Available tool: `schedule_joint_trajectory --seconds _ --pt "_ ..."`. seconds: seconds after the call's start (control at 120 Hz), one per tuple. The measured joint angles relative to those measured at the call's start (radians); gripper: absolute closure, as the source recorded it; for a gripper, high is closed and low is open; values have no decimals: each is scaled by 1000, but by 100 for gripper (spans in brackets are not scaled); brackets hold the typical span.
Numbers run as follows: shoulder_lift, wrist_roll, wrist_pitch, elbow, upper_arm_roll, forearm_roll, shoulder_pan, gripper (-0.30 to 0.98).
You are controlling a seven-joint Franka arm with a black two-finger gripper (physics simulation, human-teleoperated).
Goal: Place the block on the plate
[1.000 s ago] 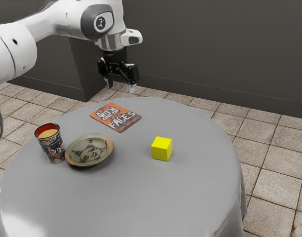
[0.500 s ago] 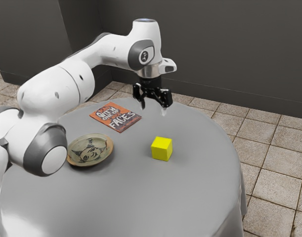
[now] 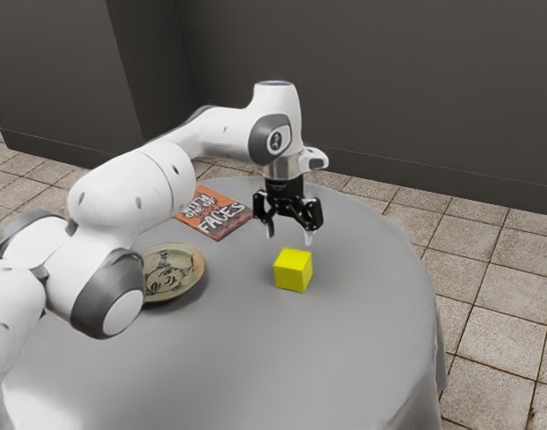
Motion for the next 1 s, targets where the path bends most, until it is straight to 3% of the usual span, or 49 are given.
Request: schedule_joint_trajectory --seconds 0.633,1.0 --pt "112 -5 58 -1 15 -106 2 0" --pt "115 -7 74 -12 43 -137 2 21"
